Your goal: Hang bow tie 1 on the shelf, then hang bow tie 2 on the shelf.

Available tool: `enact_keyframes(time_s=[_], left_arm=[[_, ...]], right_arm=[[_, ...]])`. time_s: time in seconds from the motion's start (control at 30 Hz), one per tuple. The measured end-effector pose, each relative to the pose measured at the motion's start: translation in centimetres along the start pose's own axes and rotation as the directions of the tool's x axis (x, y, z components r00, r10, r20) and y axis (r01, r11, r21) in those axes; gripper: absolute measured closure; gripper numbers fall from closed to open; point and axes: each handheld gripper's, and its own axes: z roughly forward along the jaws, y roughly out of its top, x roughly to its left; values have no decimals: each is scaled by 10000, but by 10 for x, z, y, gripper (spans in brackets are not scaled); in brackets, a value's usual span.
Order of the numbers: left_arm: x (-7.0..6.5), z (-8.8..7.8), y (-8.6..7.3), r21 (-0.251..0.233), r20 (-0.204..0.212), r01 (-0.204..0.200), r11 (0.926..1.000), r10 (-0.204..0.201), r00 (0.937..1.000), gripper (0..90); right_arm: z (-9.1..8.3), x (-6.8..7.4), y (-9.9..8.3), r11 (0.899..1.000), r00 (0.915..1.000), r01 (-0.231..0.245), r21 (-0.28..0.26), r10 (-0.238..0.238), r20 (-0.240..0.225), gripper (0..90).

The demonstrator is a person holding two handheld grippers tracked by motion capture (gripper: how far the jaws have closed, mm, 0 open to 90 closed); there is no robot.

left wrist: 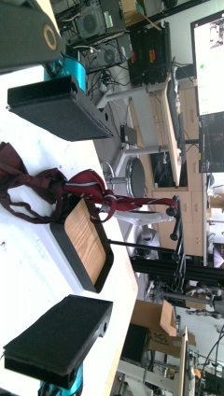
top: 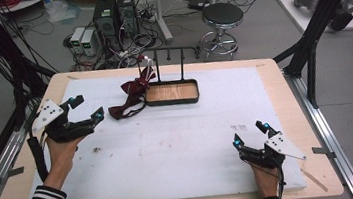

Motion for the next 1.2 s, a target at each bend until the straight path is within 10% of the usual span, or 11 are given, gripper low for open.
enact_keyframes(time_s=[1.2], left_arm=[[10,5,2,512,263,171,9985,-184,9995,149]], right_arm=[[0,1,0,10000,10000,24,-11,-24,2,110]])
